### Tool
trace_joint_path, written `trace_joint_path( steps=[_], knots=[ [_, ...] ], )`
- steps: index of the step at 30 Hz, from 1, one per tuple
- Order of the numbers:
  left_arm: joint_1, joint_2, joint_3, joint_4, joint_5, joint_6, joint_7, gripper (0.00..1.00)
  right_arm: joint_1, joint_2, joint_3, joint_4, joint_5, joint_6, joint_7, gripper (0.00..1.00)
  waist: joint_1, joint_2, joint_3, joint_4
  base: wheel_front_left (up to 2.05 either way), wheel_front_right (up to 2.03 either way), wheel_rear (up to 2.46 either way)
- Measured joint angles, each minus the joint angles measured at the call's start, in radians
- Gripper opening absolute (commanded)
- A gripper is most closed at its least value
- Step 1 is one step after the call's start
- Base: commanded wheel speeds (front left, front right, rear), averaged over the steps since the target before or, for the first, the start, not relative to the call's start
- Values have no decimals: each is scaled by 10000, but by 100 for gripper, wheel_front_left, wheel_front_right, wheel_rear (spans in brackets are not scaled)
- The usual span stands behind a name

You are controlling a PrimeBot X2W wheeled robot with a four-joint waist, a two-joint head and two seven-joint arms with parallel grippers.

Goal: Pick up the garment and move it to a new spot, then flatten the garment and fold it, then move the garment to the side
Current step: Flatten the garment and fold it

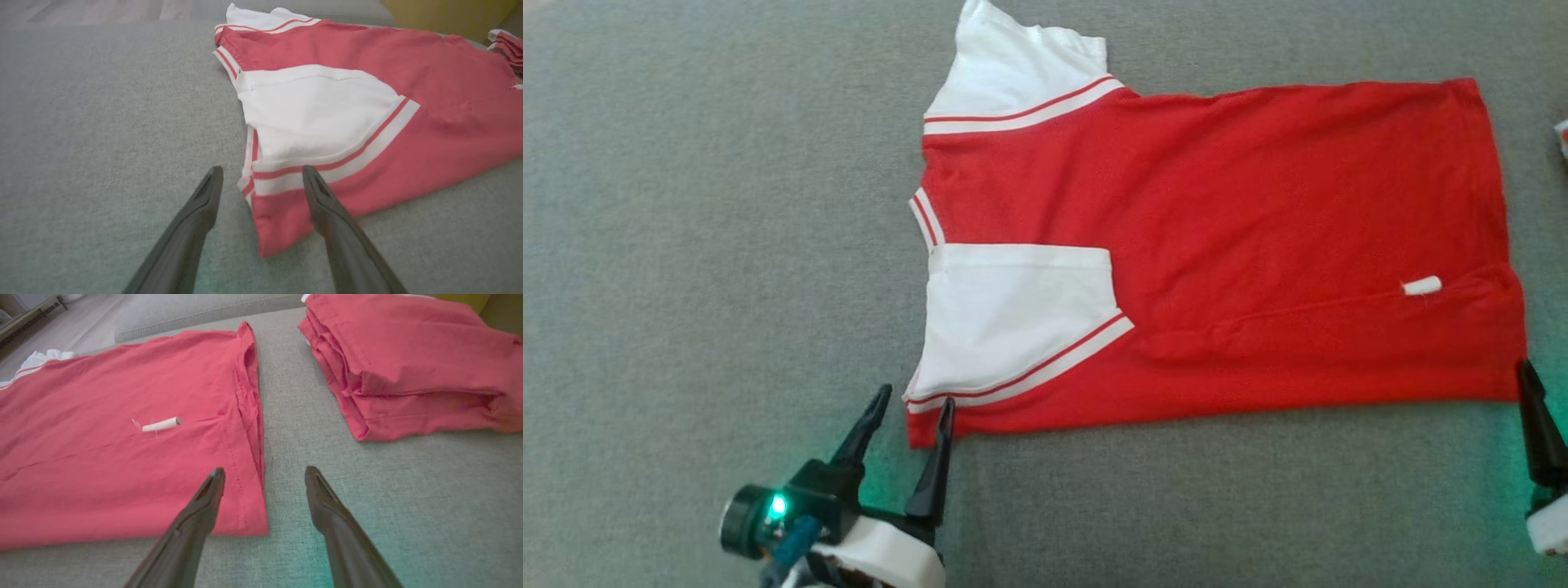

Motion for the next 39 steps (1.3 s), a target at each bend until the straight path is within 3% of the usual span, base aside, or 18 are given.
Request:
trace_joint_path(
  steps=[5,8,15,19,23,27,33,39],
  knots=[
    [-187,272,148,-779,123,92,184,100,-160,320,-65,-679,-416,0,-52,100,0,0,105,-222,0,0,0],
    [-971,690,309,-1154,313,-65,573,100,-534,520,-19,-989,-688,0,-213,100,0,0,237,-410,0,0,0],
    [-4958,1827,481,-1384,311,-1555,2746,100,-1694,564,794,-1127,-874,0,-244,100,3,0,765,-1118,0,0,0],
    [-7013,2211,314,-740,-1035,-2031,4533,100,-2210,564,1229,-1116,-943,0,-357,100,3,0,1114,-1643,0,0,0],
    [-9017,2771,-362,270,-2040,-2046,6207,100,-2585,564,1540,-1001,-943,0,-516,100,3,0,1494,-2149,0,0,0],
    [-10595,3219,-1208,1254,-2811,-2121,7196,100,-2883,594,1837,-863,-940,0,-650,100,3,0,1831,-2633,0,0,0],
    [-11706,3852,-1923,2842,-3145,-2121,7808,100,-3267,813,2349,-464,-901,0,-871,100,3,0,2231,-3316,0,0,0],
    [-12211,4569,-2592,3448,-3281,-2121,8291,100,-3418,907,2642,-12,-807,0,-1195,100,1,0,2510,-3883,0,0,0]
  ],
)
